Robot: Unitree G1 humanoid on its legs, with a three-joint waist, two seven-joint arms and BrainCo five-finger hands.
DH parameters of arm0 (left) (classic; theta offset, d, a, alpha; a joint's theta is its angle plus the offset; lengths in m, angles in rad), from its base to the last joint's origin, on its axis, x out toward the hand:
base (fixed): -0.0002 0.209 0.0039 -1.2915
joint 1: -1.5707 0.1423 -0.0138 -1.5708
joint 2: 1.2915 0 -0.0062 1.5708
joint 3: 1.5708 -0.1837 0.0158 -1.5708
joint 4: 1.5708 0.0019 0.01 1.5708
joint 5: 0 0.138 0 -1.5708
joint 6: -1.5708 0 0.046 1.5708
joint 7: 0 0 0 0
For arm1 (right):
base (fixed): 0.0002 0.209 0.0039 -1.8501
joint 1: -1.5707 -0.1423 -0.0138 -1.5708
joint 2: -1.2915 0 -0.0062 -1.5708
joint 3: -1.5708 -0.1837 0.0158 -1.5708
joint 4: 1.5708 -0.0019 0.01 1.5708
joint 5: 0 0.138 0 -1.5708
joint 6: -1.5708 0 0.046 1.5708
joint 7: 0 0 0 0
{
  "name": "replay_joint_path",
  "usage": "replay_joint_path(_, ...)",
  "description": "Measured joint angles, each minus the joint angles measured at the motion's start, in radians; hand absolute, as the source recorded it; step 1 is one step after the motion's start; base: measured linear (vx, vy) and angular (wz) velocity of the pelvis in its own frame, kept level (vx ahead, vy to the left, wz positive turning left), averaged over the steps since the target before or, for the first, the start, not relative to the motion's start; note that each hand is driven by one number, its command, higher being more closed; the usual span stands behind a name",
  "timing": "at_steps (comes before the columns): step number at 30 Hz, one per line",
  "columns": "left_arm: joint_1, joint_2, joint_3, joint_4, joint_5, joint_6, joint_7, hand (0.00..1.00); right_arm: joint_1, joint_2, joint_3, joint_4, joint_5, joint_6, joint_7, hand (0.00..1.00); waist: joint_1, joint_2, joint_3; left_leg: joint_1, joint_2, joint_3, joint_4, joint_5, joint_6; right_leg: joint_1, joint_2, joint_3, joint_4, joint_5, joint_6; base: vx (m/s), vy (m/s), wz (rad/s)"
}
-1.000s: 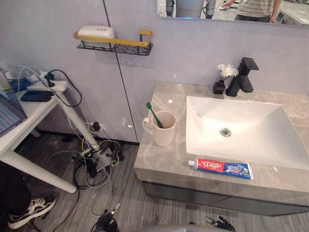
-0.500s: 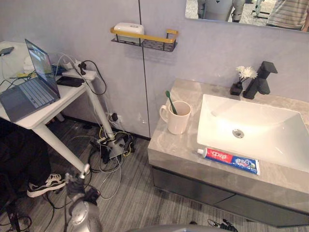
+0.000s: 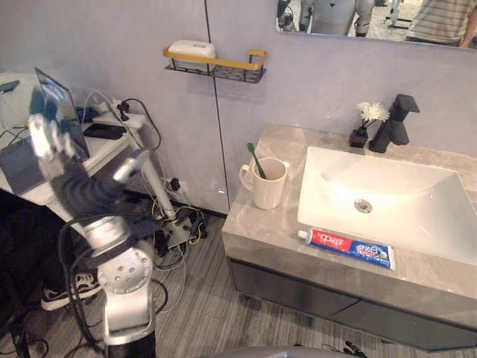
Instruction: Organize washtable
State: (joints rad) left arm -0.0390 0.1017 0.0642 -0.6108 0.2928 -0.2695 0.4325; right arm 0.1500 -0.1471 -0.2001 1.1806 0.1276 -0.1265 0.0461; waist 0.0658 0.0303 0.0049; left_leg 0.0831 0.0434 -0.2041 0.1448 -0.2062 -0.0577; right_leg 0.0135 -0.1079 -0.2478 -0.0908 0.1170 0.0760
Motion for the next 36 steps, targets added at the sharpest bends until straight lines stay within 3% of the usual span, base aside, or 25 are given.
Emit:
replay_joint_path(3, -0.052, 0.034, -0.158, -0.017, 0.039, -0.009, -0.036, 0.0, 0.0, -0.002, 0.005, 0.007, 0.0, 0.001, 0.01, 0.0, -0.003, -0.001, -0.001, 0.009, -0.002, 0.013, -0.001, 0.0, 0.001, 0.0, -0.001, 0.017, 0.0, 0.007, -0.002, -0.05, 0.02, -0.18)
replay_joint_path(4, -0.077, 0.049, -0.256, -0.015, 0.056, -0.013, -0.069, 0.0, 0.0, -0.004, 0.007, 0.007, 0.0, 0.001, 0.017, 0.0, -0.006, -0.002, 0.0, 0.01, -0.003, 0.019, -0.001, -0.001, 0.002, -0.001, -0.002, 0.022, 0.0, 0.01, -0.006, -0.06, 0.017, -0.11)
replay_joint_path(7, -0.121, 0.074, -0.401, 0.017, 0.068, -0.029, -0.146, 0.0, 0.002, -0.015, 0.044, 0.009, 0.0, 0.003, 0.023, 0.0, -0.011, -0.003, 0.0, 0.006, -0.002, 0.035, 0.003, -0.012, 0.008, -0.008, -0.001, 0.038, -0.006, 0.014, -0.008, -0.08, 0.013, -0.18)
replay_joint_path(10, -0.197, 0.097, -0.555, 0.148, 0.066, -0.039, -0.282, 0.0, 0.001, -0.029, 0.09, 0.008, -0.002, 0.006, 0.04, 0.0, -0.029, -0.005, -0.007, -0.01, 0.0, 0.07, 0.01, -0.022, 0.011, -0.039, 0.001, 0.076, -0.008, 0.016, -0.006, -0.07, 0.013, -0.31)
replay_joint_path(12, -0.226, 0.1, -0.599, 0.208, 0.066, -0.039, -0.312, 0.0, 0.0, -0.03, 0.09, 0.008, -0.002, 0.007, 0.042, 0.0, -0.032, -0.007, -0.012, -0.021, 0.001, 0.082, 0.01, -0.022, 0.011, -0.054, 0.002, 0.087, -0.008, 0.017, -0.006, -0.02, 0.004, -0.25)
replay_joint_path(17, -0.385, 0.091, -0.762, 0.558, 0.07, -0.004, -0.434, 0.0, -0.008, -0.039, 0.089, 0.005, -0.002, 0.012, 0.043, 0.0, -0.066, 0.0, -0.023, -0.024, 0.003, 0.111, 0.0, -0.02, 0.009, -0.081, 0.014, 0.113, -0.008, 0.041, -0.01, 0.02, -0.012, -0.19)
replay_joint_path(21, -0.438, 0.098, -0.771, 0.782, 0.07, 0.053, -0.513, 0.0, -0.018, -0.036, 0.087, -0.003, -0.002, 0.027, 0.045, 0.0, -0.097, 0.003, -0.016, -0.004, 0.015, 0.13, -0.017, -0.024, 0.003, -0.079, 0.028, 0.127, -0.009, 0.04, -0.009, 0.04, -0.009, -0.17)
replay_joint_path(26, -0.439, 0.108, -0.769, 0.856, 0.08, 0.074, -0.512, 0.0, -0.036, -0.037, 0.086, -0.005, -0.002, 0.029, 0.052, 0.0, -0.113, 0.011, 0.007, 0.003, 0.022, 0.131, -0.032, -0.024, 0.003, -0.079, 0.034, 0.125, -0.009, 0.039, -0.009, 0.05, 0.003, -0.01)
replay_joint_path(36, -0.459, 0.142, -0.735, 0.939, 0.113, 0.099, -0.485, 0.0, -0.049, -0.026, 0.076, -0.012, -0.002, 0.028, 0.052, 0.0, -0.14, -0.004, 0.038, 0.03, 0.021, 0.149, -0.048, -0.024, 0.002, -0.078, 0.032, 0.131, -0.009, 0.036, -0.006, 0.06, 0.022, -0.04)
